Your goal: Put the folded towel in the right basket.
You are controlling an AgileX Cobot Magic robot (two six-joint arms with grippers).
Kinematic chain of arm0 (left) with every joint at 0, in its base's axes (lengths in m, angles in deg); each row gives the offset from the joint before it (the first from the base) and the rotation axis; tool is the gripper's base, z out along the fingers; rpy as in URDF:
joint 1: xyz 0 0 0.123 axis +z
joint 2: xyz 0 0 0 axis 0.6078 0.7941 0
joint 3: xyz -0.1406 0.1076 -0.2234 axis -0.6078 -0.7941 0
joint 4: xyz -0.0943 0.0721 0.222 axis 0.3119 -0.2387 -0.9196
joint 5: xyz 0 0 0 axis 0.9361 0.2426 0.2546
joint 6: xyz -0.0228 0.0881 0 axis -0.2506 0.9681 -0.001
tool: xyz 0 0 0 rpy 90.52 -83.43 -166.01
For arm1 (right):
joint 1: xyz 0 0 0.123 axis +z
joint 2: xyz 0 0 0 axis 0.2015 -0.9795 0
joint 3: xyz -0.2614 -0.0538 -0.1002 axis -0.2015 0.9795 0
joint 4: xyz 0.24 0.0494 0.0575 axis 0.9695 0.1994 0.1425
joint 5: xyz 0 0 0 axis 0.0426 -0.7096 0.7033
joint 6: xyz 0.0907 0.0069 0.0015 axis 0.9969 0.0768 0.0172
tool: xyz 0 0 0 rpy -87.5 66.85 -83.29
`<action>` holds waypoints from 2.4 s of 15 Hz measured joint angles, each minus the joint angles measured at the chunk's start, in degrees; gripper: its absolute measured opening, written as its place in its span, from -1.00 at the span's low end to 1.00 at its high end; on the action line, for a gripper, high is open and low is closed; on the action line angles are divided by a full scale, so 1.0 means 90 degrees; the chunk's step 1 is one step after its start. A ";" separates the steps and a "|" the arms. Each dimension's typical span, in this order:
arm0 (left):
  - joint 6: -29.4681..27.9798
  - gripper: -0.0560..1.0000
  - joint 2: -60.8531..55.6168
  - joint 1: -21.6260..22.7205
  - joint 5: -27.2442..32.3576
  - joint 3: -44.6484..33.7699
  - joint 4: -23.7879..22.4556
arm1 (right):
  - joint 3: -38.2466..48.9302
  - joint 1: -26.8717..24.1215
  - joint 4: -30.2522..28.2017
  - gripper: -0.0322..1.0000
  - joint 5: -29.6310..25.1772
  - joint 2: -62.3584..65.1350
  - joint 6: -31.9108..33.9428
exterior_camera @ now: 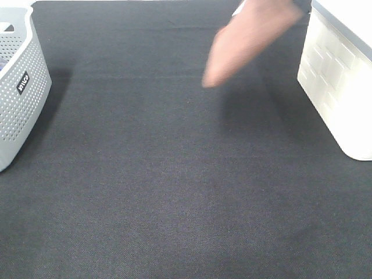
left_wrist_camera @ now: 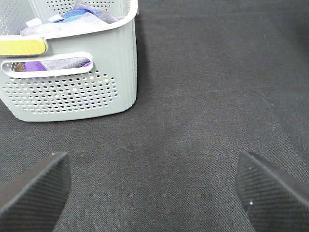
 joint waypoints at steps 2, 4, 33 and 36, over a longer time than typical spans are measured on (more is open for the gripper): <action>0.0000 0.77 0.0000 0.0000 0.0000 0.0000 0.0000 | 0.0000 0.0000 -0.0649 -0.94 -0.0032 0.0350 0.0210; 0.0000 0.77 0.0000 0.0000 0.0000 0.0000 0.0000 | 0.0000 -0.0019 -0.1133 -0.94 -0.0038 0.0630 0.0407; 0.0000 0.77 0.0000 0.0000 0.0000 0.0000 0.0000 | -0.0013 -0.3062 0.0624 0.34 -0.0509 0.0242 0.0821; 0.0000 0.77 0.0000 0.0000 0.0000 0.0000 0.0000 | -0.0013 -0.2585 0.0477 0.35 -0.0554 0.0465 0.0662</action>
